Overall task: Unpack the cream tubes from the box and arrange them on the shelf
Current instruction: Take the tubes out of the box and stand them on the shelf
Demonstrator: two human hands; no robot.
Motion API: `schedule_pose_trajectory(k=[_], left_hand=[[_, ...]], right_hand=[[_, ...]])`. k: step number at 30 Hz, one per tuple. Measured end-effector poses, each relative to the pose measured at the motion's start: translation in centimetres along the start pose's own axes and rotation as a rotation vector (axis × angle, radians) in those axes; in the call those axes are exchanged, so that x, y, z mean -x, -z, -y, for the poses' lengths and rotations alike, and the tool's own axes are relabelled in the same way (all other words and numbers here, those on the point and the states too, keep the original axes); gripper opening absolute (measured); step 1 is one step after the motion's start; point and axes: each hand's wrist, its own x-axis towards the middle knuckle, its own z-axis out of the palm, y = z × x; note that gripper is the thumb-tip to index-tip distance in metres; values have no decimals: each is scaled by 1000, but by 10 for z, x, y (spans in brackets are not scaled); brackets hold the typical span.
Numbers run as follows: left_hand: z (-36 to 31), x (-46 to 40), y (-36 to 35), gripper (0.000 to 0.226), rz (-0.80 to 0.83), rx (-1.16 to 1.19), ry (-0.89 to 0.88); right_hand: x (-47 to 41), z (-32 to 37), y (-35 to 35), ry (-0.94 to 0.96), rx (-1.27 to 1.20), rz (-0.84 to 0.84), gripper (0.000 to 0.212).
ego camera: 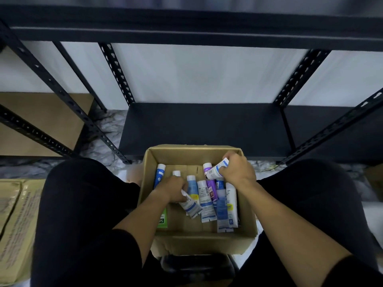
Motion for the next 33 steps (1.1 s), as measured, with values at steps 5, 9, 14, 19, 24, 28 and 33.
schedule_pose_trajectory(k=[5,9,14,19,24,28,33], left_hand=[[5,15,14,25,-157,165,84],[11,30,27,27,-296,364,165],[18,47,52,41,-384,587,221],[18,66,77,52,-424,979,174],[0,91,108,38,-353,1054,16],[-13,108,138,36,-409,1092,-136],[-35,136,177,41,-505,1049,-325]], right_hand=[[9,4,7,61,-89,-49,22],[15,14,22,97,-201,-68,28],[19,26,56,157,-303,-149,25],[21,39,101,237,-365,-171,21],[28,65,148,342,-384,-218,23],[40,85,182,406,-362,-278,29],[56,106,222,499,-368,-381,36]])
